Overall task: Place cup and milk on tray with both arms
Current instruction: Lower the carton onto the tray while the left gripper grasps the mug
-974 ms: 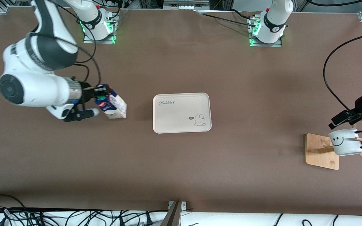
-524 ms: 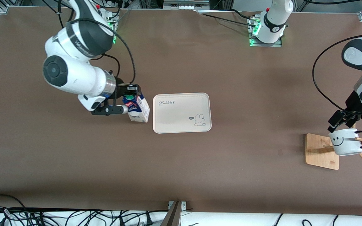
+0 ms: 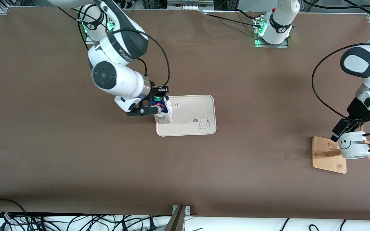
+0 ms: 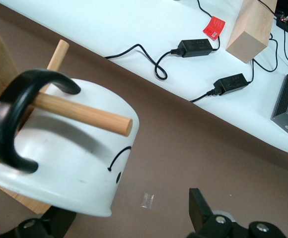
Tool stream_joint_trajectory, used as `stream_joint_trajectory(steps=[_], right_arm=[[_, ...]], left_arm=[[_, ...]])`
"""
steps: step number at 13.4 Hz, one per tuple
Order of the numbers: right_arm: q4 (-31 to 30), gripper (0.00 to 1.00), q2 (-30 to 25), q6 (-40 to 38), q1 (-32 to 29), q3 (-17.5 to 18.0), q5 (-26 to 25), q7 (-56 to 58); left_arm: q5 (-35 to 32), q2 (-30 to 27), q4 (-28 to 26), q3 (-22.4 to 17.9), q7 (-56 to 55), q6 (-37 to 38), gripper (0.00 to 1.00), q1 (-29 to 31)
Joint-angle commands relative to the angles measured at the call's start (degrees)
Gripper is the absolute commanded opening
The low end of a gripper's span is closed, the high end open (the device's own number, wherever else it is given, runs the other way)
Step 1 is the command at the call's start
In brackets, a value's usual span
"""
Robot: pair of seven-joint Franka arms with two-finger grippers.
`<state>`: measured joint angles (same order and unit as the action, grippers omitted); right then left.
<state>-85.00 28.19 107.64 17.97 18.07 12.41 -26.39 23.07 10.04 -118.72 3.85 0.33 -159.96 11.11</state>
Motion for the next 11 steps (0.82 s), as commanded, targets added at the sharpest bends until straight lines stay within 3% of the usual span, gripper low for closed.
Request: stream_joint_trajectory(steps=[1, 5, 6, 8, 10, 11], right_arm=[[0.01, 0.42, 0.46, -0.14, 0.83, -0.22, -1.68, 3.26], [0.09, 0.42, 0.99, -0.15, 0.40, -0.31, -1.86, 8.70], [0.09, 0.42, 0.99, -0.24, 0.31, -0.31, -1.86, 10.98], [0.09, 0.42, 1.52, -0.15, 0.39, -0.31, -1.77, 11.89], [0.01, 0.42, 2.13, -0.06, 0.74, -0.31, -1.77, 11.54], [0.01, 0.42, 2.66, 0.29, 0.83, -0.31, -1.77, 11.27]], left_arm=[[1.81, 1.65, 2.26, 0.11, 2.39, -0.35, 1.00, 0.23], [2.42, 1.91, 2.00, 0.11, 4.07, -0.35, 0.98, 1.72], [2.51, 2.00, 1.91, 0.11, 4.15, -0.35, 0.80, 1.81], [2.60, 2.00, 1.91, 0.11, 3.98, -0.35, 0.64, 1.81], [2.60, 1.91, 1.91, 0.11, 3.80, -0.35, 0.37, 1.81], [2.60, 1.91, 1.91, 0.11, 3.63, -0.35, 0.32, 1.81]])
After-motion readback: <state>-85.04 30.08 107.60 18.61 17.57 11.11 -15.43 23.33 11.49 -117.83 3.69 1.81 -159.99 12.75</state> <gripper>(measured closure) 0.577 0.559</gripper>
